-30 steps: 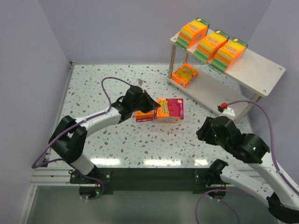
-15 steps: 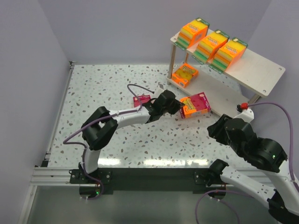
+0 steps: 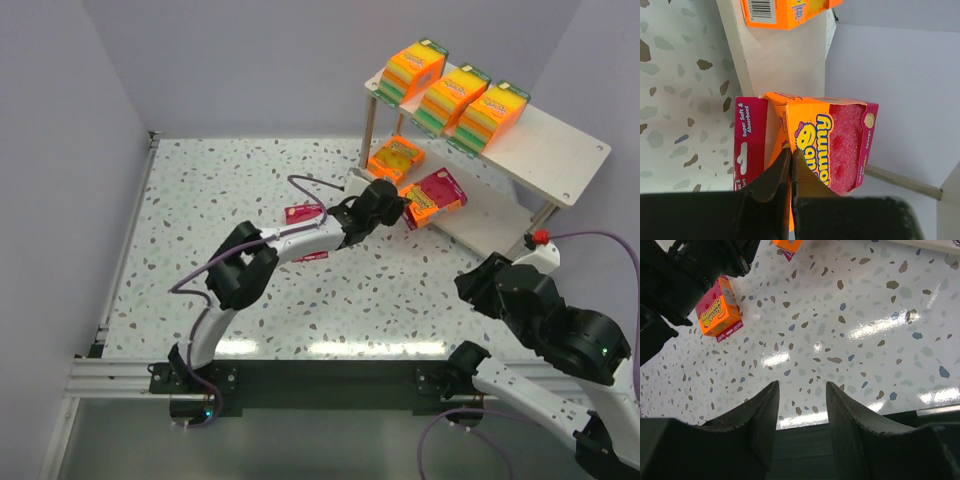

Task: Place and organize the cleaning sponges onto the shelf

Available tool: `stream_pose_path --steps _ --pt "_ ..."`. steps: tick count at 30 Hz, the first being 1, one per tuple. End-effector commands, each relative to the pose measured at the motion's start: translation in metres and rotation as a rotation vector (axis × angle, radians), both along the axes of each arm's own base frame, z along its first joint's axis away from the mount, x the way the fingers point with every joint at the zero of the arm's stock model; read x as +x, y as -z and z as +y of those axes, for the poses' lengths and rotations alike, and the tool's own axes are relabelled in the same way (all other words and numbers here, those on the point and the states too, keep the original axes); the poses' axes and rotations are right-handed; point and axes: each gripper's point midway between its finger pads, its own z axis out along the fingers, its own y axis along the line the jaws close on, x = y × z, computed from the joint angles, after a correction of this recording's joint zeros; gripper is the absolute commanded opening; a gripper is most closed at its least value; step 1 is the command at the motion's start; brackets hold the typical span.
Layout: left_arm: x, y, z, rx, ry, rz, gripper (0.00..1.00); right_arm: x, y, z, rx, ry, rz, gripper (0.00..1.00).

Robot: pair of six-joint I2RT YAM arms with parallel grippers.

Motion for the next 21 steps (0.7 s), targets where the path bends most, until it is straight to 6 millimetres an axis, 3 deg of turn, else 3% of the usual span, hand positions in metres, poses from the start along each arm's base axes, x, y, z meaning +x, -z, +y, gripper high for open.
stream_pose_path --steps 1,6,8,9,10,11,12,13,14,15,16,17,19,20,21 --pt "0.014 -0.013 -0.013 -0.066 -0.049 -0.008 0.00 -0.005 -0.004 -0.014 -0.003 0.053 -0.012 0.46" --pt "0.016 -0.014 -0.018 -0.053 -0.020 -0.034 0.00 -0.007 -0.002 -0.016 -0.003 0.055 -0.006 0.46" --pt "0.009 -0.027 -0.015 -0.032 0.034 -0.078 0.00 -0.008 -0.002 -0.017 -0.002 0.053 -0.013 0.46" --pt "-0.002 -0.013 -0.011 -0.019 0.089 -0.071 0.00 -0.008 -0.003 -0.018 -0.003 0.052 -0.017 0.46" --pt "-0.010 -0.033 -0.003 -0.009 0.140 -0.134 0.00 -0.008 -0.003 -0.018 -0.006 0.051 -0.019 0.45" --pt "-0.013 -0.035 0.009 0.001 0.167 -0.157 0.00 -0.008 -0.003 -0.019 -0.013 0.048 -0.020 0.46" --pt "-0.029 -0.011 0.023 0.021 0.225 -0.145 0.00 -0.008 -0.003 -0.019 -0.015 0.045 -0.020 0.45" --pt "-0.039 -0.038 0.037 0.024 0.275 -0.244 0.00 -0.008 -0.003 -0.018 -0.018 0.041 -0.020 0.46" --pt "-0.040 -0.038 0.053 0.035 0.304 -0.286 0.00 -0.008 -0.003 -0.017 -0.015 0.032 -0.020 0.46" --pt "-0.059 -0.014 0.066 0.062 0.396 -0.257 0.00 -0.008 -0.001 -0.015 -0.026 0.020 -0.016 0.45" --pt "-0.067 -0.024 0.075 0.098 0.463 -0.332 0.00 -0.007 0.001 -0.014 -0.027 0.012 -0.011 0.45" --pt "-0.067 -0.020 0.086 0.127 0.513 -0.354 0.00 -0.007 0.003 -0.009 -0.019 -0.009 -0.006 0.45" --pt "-0.088 0.000 0.092 0.253 0.721 -0.394 0.00 -0.007 0.011 -0.003 -0.029 -0.038 0.012 0.45" --pt "-0.098 0.020 0.096 0.359 0.865 -0.388 0.00 -0.006 0.017 0.002 -0.033 -0.059 0.026 0.45" --pt "-0.103 0.017 0.097 0.360 0.892 -0.346 0.00 -0.005 0.020 0.005 -0.035 -0.068 0.032 0.45"
